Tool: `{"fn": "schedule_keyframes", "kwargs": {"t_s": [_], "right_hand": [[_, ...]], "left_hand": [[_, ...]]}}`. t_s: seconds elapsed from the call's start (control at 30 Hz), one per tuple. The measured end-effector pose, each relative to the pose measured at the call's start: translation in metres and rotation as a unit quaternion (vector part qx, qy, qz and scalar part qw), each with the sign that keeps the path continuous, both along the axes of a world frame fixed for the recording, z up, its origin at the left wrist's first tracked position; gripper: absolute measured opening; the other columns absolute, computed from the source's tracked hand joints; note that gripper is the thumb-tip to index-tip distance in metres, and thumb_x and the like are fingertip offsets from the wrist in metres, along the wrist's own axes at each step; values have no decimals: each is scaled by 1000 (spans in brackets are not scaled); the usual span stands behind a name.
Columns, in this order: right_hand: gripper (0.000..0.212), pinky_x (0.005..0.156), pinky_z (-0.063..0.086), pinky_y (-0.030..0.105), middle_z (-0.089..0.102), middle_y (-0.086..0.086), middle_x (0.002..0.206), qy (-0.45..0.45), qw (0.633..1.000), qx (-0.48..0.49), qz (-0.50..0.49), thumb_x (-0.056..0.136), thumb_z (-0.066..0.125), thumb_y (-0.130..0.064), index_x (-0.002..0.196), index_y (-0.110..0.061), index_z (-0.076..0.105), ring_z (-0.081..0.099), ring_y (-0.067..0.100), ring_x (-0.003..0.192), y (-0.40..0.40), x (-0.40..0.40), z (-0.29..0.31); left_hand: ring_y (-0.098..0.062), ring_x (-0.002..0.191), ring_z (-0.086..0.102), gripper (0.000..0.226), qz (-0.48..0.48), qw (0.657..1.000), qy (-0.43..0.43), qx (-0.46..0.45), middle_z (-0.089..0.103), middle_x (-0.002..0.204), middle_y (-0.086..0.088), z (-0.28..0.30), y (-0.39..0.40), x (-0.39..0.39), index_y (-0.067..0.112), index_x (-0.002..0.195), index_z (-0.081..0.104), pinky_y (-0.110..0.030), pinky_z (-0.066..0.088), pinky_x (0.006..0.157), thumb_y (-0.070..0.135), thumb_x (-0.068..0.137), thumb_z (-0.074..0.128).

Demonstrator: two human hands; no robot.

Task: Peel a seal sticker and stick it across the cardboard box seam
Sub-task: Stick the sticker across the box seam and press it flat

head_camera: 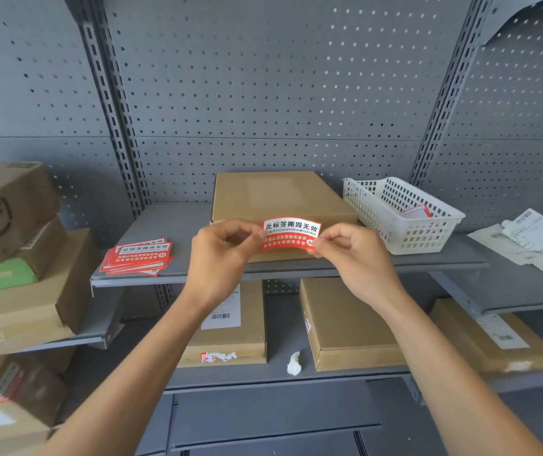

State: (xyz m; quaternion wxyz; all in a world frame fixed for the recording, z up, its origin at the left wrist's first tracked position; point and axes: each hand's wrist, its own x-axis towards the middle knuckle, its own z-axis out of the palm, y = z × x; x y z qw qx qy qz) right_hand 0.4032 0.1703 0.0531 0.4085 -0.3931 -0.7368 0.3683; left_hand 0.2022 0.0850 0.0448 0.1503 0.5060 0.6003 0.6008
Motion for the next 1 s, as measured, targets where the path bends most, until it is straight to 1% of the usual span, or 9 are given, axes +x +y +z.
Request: {"fn": "schedule_keyframes", "kwargs": {"t_s": [0.07, 0.13, 0.2, 0.27, 0.37, 0.5, 0.63, 0.73, 1.0], "right_hand": [[8, 80, 55, 28, 79, -3, 85, -8, 1000, 10, -10, 89, 71, -16, 82, -16, 74, 74, 9, 85, 3, -1, -10], [8, 73, 50, 18, 77, -4, 86, -13, 1000, 19, -15, 90, 71, -14, 83, -15, 74, 70, 3, 81, 5, -3, -16], [7, 70, 46, 13, 76, -4, 86, -24, 999, 28, -19, 90, 70, -14, 84, -13, 74, 67, 5, 80, 6, -5, -19], [8, 70, 46, 17, 76, -3, 84, -26, 999, 33, -24, 89, 70, -14, 82, -13, 73, 66, 11, 80, 7, -7, -23], [10, 65, 44, 21, 73, -3, 77, -21, 999, 39, -30, 88, 70, -13, 79, -14, 73, 61, 17, 73, 9, -10, -27], [10, 59, 40, 16, 67, -11, 71, -25, 997, 55, -40, 88, 69, -12, 79, -13, 74, 51, 6, 62, 11, -12, -31], [9, 59, 38, 11, 61, -15, 68, -20, 995, 79, -49, 89, 68, -11, 81, -10, 74, 52, 1, 65, 12, -13, -32], [8, 63, 37, 7, 61, -17, 71, -20, 992, 114, -55, 88, 69, -10, 81, -11, 73, 54, -6, 70, 14, -16, -35], [11, 65, 35, 8, 60, -21, 72, -22, 988, 142, -63, 88, 70, -11, 78, -17, 69, 53, -2, 70, 20, -22, -46]], "left_hand": [[-1, 74, 69, 13, 12, 1000, 19, -9, 78, 80, 15, -8, 0, 1, 26, 81, 79, -23, 55, 75, 22, 92, 75], [-5, 76, 71, 14, 22, 999, 28, -23, 78, 80, 16, -14, 1, 0, 29, 80, 79, -26, 59, 74, 22, 92, 75], [-13, 78, 73, 14, 32, 998, 35, -35, 79, 80, 13, -19, 2, -1, 29, 81, 80, -32, 60, 74, 23, 92, 75], [-16, 76, 72, 12, 45, 997, 46, -41, 79, 80, 11, -22, 3, -3, 28, 82, 80, -36, 60, 73, 25, 92, 75], [-14, 77, 72, 9, 62, 995, 74, -38, 78, 82, 12, -25, 5, -5, 27, 87, 81, -39, 60, 73, 29, 93, 74], [-10, 74, 71, 9, 77, 992, 93, -33, 78, 81, 12, -29, 7, -4, 28, 89, 81, -38, 61, 72, 30, 93, 74], [-12, 78, 73, 11, 81, 992, 94, -23, 79, 84, 11, -32, 9, -2, 24, 92, 82, -39, 62, 75, 30, 93, 73], [-15, 77, 74, 11, 85, 993, 75, -8, 79, 83, 8, -33, 9, -3, 21, 93, 82, -40, 62, 74, 28, 94, 73], [-13, 76, 75, 10, 97, 992, 77, -1, 79, 82, 9, -33, 11, -2, 19, 92, 83, -38, 63, 76, 26, 92, 75]]}}
